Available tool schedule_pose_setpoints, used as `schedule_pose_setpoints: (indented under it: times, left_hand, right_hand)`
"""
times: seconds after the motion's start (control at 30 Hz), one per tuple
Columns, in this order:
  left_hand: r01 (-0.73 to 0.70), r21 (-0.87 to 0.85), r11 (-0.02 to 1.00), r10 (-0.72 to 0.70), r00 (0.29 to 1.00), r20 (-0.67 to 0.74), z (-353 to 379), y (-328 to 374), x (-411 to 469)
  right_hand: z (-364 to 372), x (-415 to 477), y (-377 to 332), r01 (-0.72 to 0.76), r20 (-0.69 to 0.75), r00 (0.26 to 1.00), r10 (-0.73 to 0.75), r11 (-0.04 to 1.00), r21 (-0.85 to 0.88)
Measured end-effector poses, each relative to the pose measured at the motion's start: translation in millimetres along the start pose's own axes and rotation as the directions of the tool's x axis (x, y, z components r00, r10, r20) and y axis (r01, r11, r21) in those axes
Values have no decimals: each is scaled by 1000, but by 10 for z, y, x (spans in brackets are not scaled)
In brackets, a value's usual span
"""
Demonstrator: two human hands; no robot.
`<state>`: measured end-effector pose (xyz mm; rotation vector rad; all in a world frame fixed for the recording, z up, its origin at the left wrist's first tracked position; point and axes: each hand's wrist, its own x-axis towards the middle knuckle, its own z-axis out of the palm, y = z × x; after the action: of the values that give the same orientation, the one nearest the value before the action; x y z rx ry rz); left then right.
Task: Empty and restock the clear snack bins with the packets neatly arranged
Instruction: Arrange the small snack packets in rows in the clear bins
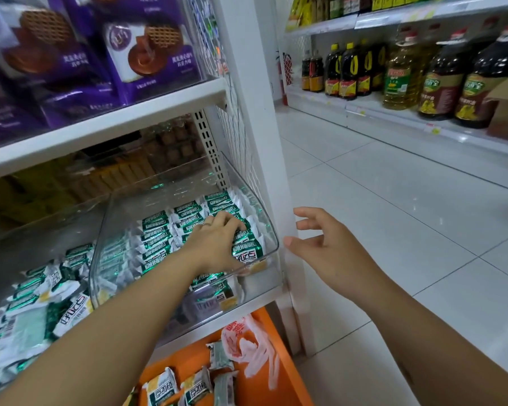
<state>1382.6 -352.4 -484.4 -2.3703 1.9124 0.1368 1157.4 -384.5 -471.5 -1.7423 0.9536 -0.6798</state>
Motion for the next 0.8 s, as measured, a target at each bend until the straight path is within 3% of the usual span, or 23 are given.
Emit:
schedule_pose_setpoints:
  times: [0.17,0.27,0.4,0.5,0.63,0.8]
  left_hand:
    - [80,-44,996,-85,988,-129,75,42,13]
    - [105,-70,992,-111,990,-84,70,69,6]
    - [98,-291,952,-106,994,-12,-34,29,-1]
    - [36,-157,987,-49,996,-77,-26,38,-25]
    - [24,104,994,-18,998,-63,-7,108,-29]
    - [93,2,996,-92,986,-138,38,89,-21]
  right_hand:
    - [-25,-28,2,-2,10,1000,2,1000,-5]
    - [-16,-38,-1,-2,6,1000,2,1000,-15]
    - [-6,-40,-12,-3,1,1000,3,1000,-24]
    - [-4,-40,-14,-4,1,1000,4,1000,-25]
    - [-9,-48,-21,-5,3,1000,5,1000,-20]
    - [-11,-48,-23,-3,4,1000,3,1000,-23]
